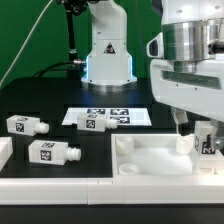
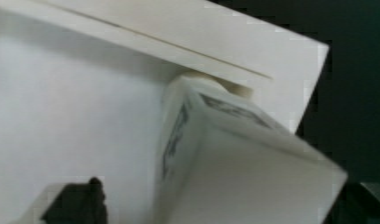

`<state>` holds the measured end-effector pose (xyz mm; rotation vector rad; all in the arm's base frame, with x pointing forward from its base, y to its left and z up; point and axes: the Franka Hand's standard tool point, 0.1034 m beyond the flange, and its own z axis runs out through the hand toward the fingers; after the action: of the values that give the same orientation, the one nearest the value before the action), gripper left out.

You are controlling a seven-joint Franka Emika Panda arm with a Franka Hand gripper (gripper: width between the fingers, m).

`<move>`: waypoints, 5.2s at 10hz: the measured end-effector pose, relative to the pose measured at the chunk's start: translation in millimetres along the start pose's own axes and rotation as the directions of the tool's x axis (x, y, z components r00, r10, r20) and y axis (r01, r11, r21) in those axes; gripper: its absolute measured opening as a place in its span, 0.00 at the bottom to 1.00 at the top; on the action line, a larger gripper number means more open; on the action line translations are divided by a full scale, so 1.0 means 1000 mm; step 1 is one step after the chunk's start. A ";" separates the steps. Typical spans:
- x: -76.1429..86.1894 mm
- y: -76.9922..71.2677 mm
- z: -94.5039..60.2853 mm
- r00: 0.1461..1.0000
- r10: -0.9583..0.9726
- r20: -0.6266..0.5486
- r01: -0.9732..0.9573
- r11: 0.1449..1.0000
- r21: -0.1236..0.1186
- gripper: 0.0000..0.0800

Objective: Assemble one leg

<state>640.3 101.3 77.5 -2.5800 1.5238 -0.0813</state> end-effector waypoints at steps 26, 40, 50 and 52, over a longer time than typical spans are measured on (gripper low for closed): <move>-0.017 -0.005 0.002 0.999 0.044 -0.021 -0.045 0.998 -0.041 0.81; -0.013 0.008 0.020 0.919 -0.394 -0.027 0.389 0.915 -0.101 0.35; -0.017 -0.004 0.023 0.826 0.564 -0.008 -0.564 0.826 0.010 0.65; -0.021 -0.005 0.019 0.919 0.395 -0.004 -0.395 0.919 -0.010 0.78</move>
Offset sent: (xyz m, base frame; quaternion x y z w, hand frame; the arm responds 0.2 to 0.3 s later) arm 0.0000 0.0000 0.0000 0.0000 0.0000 -0.1938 0.9810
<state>636.0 124.0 60.5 -2.2221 2.0139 -0.0306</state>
